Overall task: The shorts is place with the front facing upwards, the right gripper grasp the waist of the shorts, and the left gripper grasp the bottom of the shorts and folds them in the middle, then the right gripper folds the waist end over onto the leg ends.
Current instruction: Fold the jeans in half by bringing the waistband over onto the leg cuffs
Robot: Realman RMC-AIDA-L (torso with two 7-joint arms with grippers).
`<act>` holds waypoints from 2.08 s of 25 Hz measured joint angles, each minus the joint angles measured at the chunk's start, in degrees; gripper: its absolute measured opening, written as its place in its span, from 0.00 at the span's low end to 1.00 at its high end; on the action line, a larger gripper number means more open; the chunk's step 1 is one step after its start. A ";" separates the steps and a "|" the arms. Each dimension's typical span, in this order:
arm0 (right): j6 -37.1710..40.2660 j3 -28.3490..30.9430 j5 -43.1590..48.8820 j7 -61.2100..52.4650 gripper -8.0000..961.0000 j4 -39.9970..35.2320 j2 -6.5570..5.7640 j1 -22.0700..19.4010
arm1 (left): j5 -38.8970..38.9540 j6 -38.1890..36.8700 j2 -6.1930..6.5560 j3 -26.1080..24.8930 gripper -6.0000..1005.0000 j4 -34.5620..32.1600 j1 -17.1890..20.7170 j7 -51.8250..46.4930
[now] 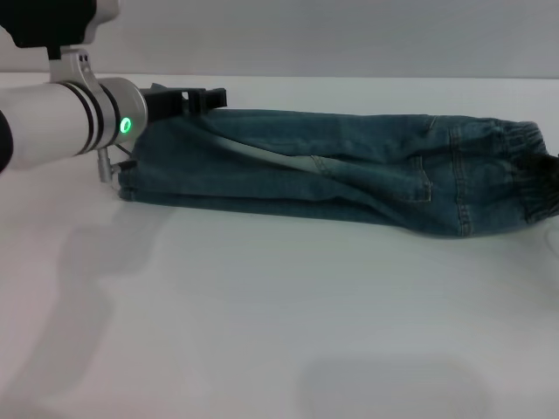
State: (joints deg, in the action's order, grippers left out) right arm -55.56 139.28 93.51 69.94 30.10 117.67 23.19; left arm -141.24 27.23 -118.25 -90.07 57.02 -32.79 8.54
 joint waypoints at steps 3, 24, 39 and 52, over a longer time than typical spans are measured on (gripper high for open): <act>-1.51 0.09 -0.16 -0.63 0.06 1.49 0.10 -0.51 | 0.59 -1.16 -0.07 1.30 0.82 -0.54 0.12 0.00; -8.56 -5.36 1.34 -15.53 0.06 17.19 0.06 1.11 | 7.99 -10.10 -0.10 9.59 0.82 -6.91 0.40 -0.02; -8.31 -11.38 10.44 -27.47 0.06 22.21 -3.10 16.38 | 19.83 -23.22 -0.36 24.76 0.82 -10.84 -0.31 -0.66; -7.86 -16.42 10.89 -28.74 0.06 22.86 -2.87 19.73 | 25.21 -26.94 -0.58 35.45 0.82 -9.75 -2.86 -0.77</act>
State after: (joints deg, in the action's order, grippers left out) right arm -63.42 122.86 104.40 41.20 52.95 114.80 42.91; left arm -116.03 0.29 -118.83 -54.62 47.27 -35.65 7.77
